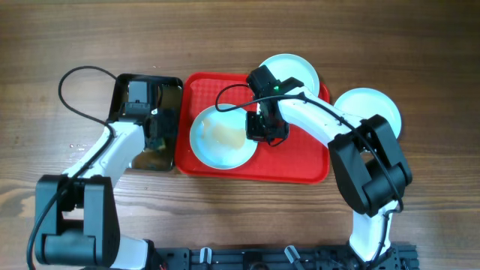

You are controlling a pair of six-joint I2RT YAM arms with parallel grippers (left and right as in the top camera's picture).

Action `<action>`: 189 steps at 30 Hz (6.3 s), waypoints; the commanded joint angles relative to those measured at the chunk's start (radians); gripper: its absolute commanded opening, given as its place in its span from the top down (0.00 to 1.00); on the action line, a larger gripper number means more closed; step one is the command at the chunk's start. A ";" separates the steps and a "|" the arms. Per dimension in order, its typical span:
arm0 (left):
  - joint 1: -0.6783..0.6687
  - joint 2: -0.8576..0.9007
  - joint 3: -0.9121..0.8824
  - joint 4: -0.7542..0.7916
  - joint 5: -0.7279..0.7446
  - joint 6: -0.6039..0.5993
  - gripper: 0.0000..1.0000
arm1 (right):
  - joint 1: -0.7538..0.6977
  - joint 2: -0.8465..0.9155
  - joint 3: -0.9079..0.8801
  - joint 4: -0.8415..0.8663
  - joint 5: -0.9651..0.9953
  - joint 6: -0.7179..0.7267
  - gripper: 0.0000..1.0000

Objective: Clean dirty plates on tray and stack at the side
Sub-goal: 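Put the sponge back into the black water tray with the left gripper, then carry the left plate with the right gripper onto the first cleaned plate, then move the right gripper to the back plate and grip its rim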

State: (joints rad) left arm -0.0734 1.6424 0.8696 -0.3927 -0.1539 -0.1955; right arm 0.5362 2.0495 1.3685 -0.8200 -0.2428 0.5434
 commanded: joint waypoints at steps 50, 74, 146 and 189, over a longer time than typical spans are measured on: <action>0.005 -0.058 0.019 -0.207 0.062 -0.053 0.22 | 0.004 0.056 -0.035 -0.008 0.053 -0.017 0.96; 0.004 -0.058 0.019 -0.202 0.113 -0.055 0.18 | 0.002 -0.366 -0.031 -0.172 0.571 -0.096 0.96; 0.004 -0.058 0.019 -0.203 0.113 -0.056 0.17 | -0.829 -0.357 -0.111 -0.185 0.332 0.025 0.96; 0.004 -0.058 0.019 -0.203 0.113 -0.056 0.17 | -0.365 -0.080 -0.186 0.210 -0.073 0.058 0.93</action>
State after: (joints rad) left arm -0.0662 1.5951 0.8776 -0.5987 -0.0612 -0.2451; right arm 0.1631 1.9442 1.1858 -0.5758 -0.2901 0.5961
